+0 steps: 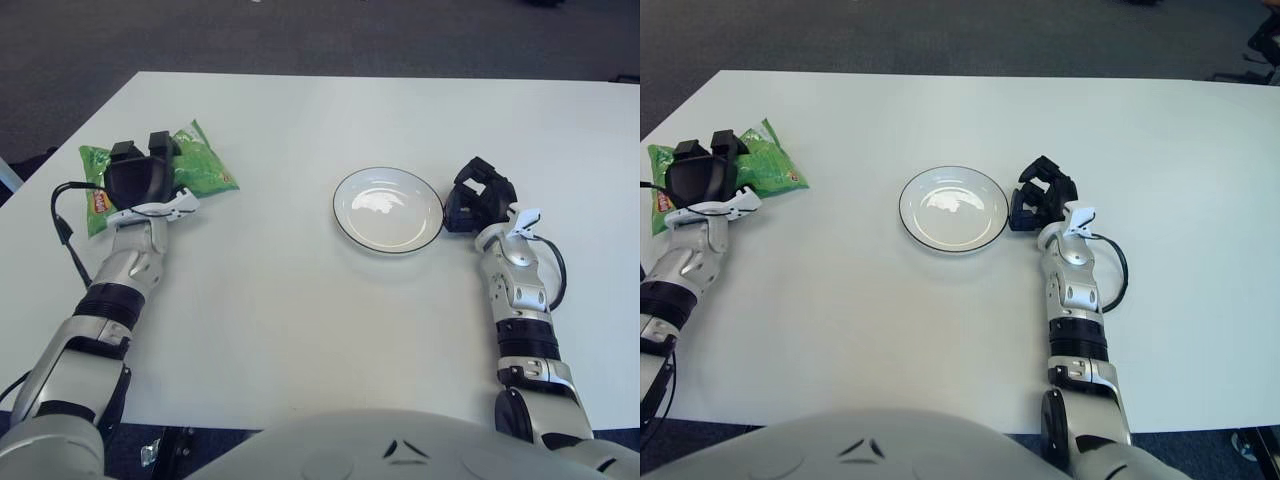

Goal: Put the snack into the plate.

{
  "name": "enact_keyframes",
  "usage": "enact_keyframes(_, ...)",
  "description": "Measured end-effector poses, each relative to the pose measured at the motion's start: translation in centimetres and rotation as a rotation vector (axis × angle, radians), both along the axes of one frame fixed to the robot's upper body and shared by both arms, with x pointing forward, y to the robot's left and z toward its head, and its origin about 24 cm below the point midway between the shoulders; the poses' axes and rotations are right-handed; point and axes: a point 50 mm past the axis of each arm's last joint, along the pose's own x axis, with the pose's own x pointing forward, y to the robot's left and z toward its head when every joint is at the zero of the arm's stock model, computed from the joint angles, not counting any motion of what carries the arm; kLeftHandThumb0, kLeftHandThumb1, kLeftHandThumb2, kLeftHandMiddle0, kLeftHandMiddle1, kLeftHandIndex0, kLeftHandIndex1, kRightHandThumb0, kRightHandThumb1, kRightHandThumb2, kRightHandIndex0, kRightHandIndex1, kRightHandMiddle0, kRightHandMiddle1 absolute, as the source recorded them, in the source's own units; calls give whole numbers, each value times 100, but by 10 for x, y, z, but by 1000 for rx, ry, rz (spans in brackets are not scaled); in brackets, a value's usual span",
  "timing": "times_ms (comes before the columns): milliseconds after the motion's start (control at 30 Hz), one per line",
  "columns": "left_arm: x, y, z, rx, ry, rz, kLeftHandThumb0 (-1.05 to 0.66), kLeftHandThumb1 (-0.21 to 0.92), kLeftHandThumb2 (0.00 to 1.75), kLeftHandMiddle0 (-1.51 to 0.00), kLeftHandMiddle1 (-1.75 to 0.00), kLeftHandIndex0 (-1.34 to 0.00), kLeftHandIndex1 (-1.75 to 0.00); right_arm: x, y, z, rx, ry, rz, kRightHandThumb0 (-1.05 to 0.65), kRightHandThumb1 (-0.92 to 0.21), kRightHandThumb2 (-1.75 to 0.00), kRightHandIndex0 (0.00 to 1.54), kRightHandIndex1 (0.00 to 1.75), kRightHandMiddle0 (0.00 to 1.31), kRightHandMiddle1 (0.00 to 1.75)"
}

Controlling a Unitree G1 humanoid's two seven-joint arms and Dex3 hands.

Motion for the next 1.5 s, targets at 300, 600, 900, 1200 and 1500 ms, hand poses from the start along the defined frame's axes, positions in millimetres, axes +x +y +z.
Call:
enact_keyframes(300,1,-29,16,-11,-71,-139,0,-11,175,-97,-161,-71,-175,0,0,0,0,-1,3,-1,6,-175,88,175,69,174)
enact_keyframes(600,-1,-52,33,-44,-127,-255,0,-8,174,-93,-166,-69,-175,1,0,0,-2,1,4,-1,6,-175,88,175,68,174)
enact_keyframes(900,-1,-69,40,-128,-151,-376,0,-8,175,-93,-167,-69,-175,1,0,0,-2,2,4,-1,6,-175,89,175,69,173)
enact_keyframes(1200,4,-84,64,-150,-207,-512,0,-9,175,-94,-165,-69,-175,1,0,0,-3,1,5,-1,7,-175,89,175,70,172)
enact_keyframes(1500,4,-96,73,-148,-230,-563,0,-9,175,-93,-167,-69,-175,1,0,0,-4,1,6,-1,7,-175,89,175,71,170)
